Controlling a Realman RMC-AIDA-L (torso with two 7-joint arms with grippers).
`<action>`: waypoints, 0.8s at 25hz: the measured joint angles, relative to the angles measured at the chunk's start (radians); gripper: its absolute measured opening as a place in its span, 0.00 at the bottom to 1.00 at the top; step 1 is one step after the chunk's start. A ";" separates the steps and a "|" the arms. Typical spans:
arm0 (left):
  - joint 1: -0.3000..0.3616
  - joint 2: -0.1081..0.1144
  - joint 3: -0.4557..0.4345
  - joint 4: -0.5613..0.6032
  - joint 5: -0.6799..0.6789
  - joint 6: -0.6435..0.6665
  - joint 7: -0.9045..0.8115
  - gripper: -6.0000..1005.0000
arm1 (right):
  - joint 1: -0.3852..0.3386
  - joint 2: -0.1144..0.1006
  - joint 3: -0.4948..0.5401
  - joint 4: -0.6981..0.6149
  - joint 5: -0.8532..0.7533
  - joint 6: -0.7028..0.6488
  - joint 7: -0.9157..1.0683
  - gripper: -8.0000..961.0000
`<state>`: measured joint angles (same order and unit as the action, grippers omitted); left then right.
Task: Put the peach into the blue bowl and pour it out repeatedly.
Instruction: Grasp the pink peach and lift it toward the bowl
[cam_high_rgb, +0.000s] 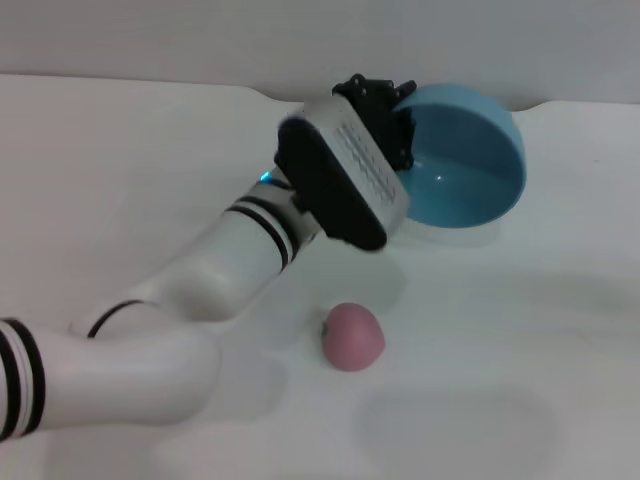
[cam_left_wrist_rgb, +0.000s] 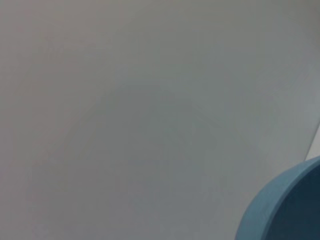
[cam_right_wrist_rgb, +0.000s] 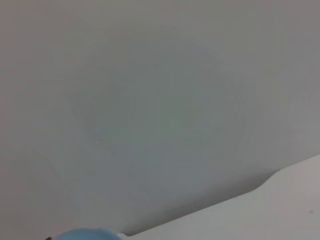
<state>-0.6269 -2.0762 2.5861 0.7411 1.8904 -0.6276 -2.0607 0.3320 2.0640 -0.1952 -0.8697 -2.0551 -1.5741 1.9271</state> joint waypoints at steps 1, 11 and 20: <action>-0.005 0.001 -0.008 -0.001 0.001 0.014 -0.031 0.01 | 0.002 0.000 0.000 0.000 -0.001 0.000 -0.003 0.61; 0.025 0.014 -0.298 0.018 0.006 0.225 -0.334 0.01 | 0.033 -0.001 -0.116 0.013 -0.007 0.002 -0.071 0.61; -0.019 0.026 -0.932 0.027 0.015 1.018 -0.298 0.00 | 0.143 -0.007 -0.361 0.093 -0.008 0.064 -0.158 0.61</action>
<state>-0.6461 -2.0497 1.6543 0.7679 1.9055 0.3906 -2.3585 0.4751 2.0568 -0.5561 -0.7770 -2.0636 -1.5103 1.7690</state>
